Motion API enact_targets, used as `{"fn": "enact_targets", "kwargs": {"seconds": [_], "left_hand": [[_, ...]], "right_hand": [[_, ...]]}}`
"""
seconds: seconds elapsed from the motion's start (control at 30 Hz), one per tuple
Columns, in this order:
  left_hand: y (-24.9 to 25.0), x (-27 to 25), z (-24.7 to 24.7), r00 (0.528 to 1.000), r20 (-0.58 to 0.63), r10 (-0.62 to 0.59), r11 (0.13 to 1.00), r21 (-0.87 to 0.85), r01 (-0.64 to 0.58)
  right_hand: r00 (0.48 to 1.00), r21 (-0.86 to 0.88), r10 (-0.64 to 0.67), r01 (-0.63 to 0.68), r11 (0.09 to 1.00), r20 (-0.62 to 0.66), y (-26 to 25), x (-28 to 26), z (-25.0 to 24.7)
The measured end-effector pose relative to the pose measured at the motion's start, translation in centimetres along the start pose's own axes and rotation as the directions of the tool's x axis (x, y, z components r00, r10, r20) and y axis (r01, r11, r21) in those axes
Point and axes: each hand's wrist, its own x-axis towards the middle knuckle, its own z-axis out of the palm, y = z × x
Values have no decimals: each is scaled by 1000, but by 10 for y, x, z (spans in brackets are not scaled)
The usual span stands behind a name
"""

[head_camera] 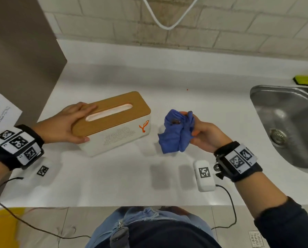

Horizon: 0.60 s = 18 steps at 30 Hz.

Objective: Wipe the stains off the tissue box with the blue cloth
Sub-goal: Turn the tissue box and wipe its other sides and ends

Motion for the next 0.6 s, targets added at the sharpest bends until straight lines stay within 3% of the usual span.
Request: {"fn": "enact_targets", "kwargs": {"seconds": [0.1, 0.2, 0.33, 0.43, 0.53, 0.6], "left_hand": [[1, -1, 0, 1000, -1, -8, 997, 82, 8], [6, -2, 3, 1000, -20, -24, 989, 147, 27], [29, -2, 5, 979, -9, -204, 937, 287, 198], [63, 8, 17, 984, -50, -173, 934, 309, 180], [90, 34, 32, 986, -113, -119, 942, 302, 148], [96, 52, 35, 980, -116, -161, 935, 300, 189]], "right_hand": [[996, -110, -24, 33, 993, 82, 1, 0, 1], [996, -195, -63, 74, 978, 61, 4, 1, 2], [996, -122, -61, 69, 990, 69, 10, -1, -1], [992, -64, -70, 77, 995, 108, 18, -1, 0], [995, -101, -100, 97, 990, -21, 21, 4, 4], [973, -118, -165, 147, 982, -163, 22, 8, 6]]}}
